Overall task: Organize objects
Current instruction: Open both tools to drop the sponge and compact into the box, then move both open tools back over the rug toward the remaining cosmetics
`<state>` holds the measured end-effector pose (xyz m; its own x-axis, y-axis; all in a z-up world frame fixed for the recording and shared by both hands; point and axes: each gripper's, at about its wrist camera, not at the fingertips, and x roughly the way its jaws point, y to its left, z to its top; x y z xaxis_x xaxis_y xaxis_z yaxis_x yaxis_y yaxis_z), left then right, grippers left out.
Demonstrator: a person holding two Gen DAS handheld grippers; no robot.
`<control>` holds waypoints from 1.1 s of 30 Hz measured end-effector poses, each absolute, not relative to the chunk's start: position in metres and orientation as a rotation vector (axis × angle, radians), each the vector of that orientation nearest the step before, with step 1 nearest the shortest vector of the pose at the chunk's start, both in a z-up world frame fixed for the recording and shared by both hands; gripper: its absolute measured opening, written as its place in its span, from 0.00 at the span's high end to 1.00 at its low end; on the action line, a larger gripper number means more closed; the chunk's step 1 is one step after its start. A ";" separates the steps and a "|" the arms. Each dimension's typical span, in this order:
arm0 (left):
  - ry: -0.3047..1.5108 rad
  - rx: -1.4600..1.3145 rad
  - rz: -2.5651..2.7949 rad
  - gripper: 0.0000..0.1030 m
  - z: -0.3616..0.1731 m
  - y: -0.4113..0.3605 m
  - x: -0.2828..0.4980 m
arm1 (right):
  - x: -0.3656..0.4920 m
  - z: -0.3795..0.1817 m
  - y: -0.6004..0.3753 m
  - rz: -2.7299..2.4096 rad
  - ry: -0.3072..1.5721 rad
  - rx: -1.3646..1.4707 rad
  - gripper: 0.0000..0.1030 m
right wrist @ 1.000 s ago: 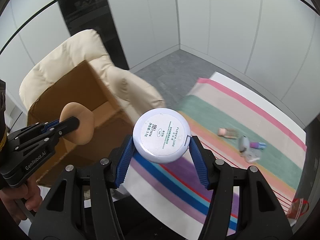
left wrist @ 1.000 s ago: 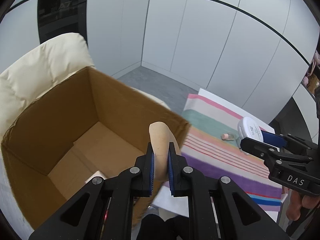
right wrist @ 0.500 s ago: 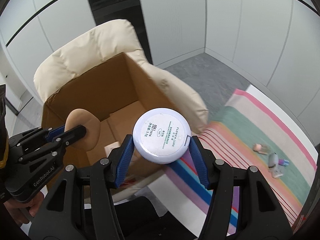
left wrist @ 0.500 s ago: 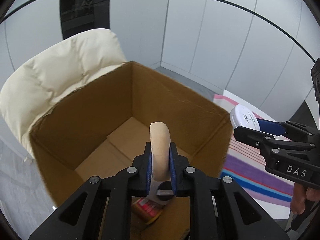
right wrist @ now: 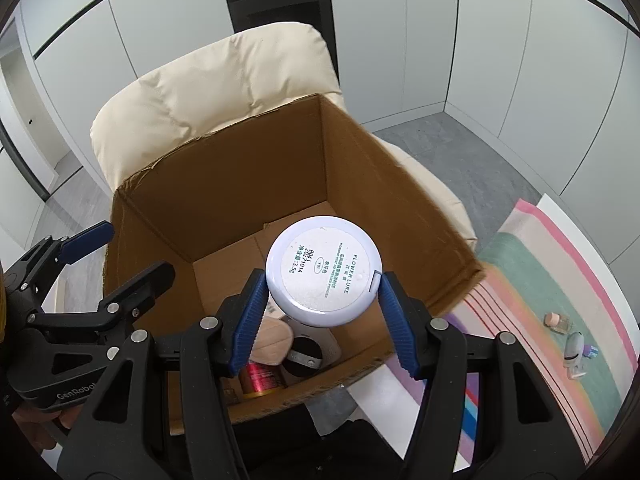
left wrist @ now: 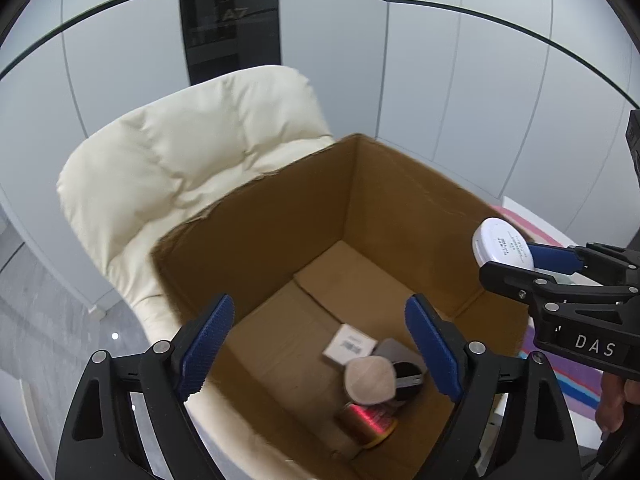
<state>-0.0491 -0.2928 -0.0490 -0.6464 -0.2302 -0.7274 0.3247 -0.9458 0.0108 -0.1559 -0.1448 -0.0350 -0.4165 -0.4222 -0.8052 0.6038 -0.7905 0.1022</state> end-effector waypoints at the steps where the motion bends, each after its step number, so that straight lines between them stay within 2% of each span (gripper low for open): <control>1: 0.167 1.117 -2.588 0.12 -0.048 -0.295 -0.047 | -0.155 -0.036 -0.148 -2.207 0.275 1.176 0.42; 11: 0.288 1.099 -2.529 0.11 -0.048 -0.324 -0.033 | -0.151 -0.038 -0.172 -2.195 0.311 1.167 0.42; 12: 0.298 1.104 -2.525 0.11 -0.048 -0.325 -0.033 | -0.151 -0.036 -0.171 -2.199 0.315 1.156 0.39; 15: 0.290 1.101 -2.530 0.11 -0.049 -0.322 -0.034 | -0.149 -0.031 -0.168 -2.227 0.307 1.123 0.22; 19: 0.266 1.098 -2.535 0.11 -0.048 -0.317 -0.037 | -0.151 -0.024 -0.161 -2.258 0.270 1.099 0.16; 33: 0.240 1.123 -2.574 0.11 -0.050 -0.289 -0.059 | -0.154 -0.023 -0.135 -2.296 0.300 1.099 0.15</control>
